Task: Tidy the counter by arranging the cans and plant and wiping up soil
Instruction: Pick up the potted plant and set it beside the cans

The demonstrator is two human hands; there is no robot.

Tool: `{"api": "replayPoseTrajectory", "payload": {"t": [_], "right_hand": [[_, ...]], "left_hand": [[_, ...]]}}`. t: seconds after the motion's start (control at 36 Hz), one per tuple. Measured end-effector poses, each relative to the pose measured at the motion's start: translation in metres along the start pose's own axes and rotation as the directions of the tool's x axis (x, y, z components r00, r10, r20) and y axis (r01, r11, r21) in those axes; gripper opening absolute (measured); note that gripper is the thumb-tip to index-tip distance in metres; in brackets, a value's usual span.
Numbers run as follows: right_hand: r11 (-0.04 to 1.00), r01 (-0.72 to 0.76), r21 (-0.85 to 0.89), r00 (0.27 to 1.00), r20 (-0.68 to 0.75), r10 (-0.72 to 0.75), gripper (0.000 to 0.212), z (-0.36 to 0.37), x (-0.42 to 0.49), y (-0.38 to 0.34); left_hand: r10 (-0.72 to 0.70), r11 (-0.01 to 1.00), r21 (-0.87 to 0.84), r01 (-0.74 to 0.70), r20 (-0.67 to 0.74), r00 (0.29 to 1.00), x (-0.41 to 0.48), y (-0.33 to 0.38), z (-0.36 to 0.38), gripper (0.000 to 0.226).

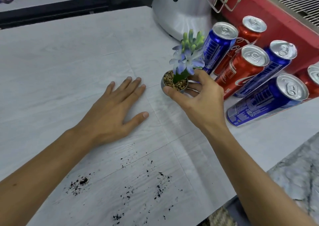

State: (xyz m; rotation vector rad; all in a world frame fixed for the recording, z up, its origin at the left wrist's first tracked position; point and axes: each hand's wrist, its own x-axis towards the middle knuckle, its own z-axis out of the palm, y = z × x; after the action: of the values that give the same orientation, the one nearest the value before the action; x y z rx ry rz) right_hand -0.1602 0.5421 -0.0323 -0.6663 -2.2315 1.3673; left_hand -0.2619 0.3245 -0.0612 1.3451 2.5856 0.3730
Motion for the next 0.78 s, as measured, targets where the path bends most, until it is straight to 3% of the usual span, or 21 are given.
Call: {"api": "replayPoseTrajectory", "payload": {"t": [0.78], "right_hand": [[1.0,0.0,-0.014,1.0,-0.021,0.0,0.058,0.01,0.005,0.021]], "left_hand": [[0.037,0.997,0.068,-0.036,-0.006,0.999,-0.002,-0.002,0.007,0.083]]}}
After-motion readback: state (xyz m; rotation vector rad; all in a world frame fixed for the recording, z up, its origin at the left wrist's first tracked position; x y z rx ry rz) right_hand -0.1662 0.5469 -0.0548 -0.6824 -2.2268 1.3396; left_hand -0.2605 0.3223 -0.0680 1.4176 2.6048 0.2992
